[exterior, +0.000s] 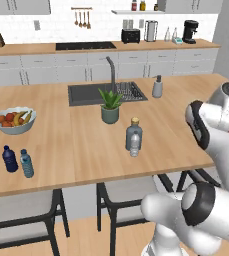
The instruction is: Move the plastic bottles in the middle to the plastics group, and the glass bottles in the middle to the glass group.
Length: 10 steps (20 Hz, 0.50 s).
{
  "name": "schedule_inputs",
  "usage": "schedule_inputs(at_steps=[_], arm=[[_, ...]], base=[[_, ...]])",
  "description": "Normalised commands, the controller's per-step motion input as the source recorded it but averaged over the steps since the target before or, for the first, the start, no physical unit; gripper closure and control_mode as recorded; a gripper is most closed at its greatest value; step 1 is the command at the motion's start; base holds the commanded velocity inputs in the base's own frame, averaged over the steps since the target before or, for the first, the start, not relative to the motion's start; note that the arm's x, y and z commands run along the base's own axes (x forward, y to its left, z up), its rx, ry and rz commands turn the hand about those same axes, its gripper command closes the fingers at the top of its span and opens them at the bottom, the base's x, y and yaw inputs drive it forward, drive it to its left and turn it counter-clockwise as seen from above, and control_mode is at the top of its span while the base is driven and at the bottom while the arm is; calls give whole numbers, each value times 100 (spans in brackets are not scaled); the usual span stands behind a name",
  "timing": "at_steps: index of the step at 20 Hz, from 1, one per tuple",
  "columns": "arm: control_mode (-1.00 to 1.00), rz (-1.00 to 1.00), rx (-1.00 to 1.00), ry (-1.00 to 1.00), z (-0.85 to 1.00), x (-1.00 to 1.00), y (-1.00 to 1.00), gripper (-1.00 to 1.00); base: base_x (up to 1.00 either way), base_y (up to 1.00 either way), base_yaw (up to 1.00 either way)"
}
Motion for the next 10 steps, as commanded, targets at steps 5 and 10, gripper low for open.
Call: schedule_inputs(at_steps=[5, 10], arm=[[-100, 8, 2, 11, -1, -13, 100, -100], [-100, 0, 11, 10, 0, 0, 95, -100]], base=[[0, 0, 0], [0, 0, 0]])
